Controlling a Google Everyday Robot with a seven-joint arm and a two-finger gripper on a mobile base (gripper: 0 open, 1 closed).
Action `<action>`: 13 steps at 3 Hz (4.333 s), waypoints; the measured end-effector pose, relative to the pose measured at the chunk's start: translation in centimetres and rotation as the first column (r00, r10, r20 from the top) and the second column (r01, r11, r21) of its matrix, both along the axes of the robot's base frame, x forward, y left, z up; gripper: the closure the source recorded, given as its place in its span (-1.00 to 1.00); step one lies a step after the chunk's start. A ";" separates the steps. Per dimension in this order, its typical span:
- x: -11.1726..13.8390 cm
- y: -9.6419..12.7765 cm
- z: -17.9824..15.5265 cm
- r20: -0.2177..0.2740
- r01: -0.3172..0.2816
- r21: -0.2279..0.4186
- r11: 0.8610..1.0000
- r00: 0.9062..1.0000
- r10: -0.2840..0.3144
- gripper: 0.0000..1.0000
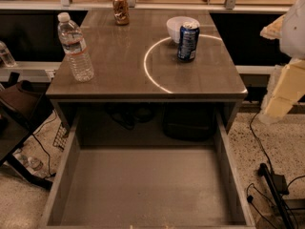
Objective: Place water bottle into top drawer
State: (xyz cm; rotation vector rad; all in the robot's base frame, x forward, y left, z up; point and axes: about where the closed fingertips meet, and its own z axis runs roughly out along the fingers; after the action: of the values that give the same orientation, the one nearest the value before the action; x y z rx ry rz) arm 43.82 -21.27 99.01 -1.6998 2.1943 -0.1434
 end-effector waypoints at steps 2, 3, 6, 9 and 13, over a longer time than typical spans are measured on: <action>0.0 0.1 0.5 0.020 0.000 0.050 0.999 1.000 -0.001 -1.00; 0.9 2.7 1.7 0.098 -0.045 0.184 0.982 0.995 0.027 -1.00; 10.9 19.8 3.3 0.290 -0.251 0.778 0.576 0.957 0.025 -1.00; 11.4 26.9 7.2 0.305 -0.282 0.853 0.440 0.952 0.020 -1.00; 18.3 40.8 2.7 0.306 -0.293 0.870 0.397 0.952 0.032 -1.00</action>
Offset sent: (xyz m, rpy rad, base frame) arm 0.0002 0.0016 0.0089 0.1380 -0.0374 -0.0026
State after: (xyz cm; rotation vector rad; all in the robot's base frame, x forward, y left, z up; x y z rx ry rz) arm 62.10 19.55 101.69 -1.1021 1.3806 0.7565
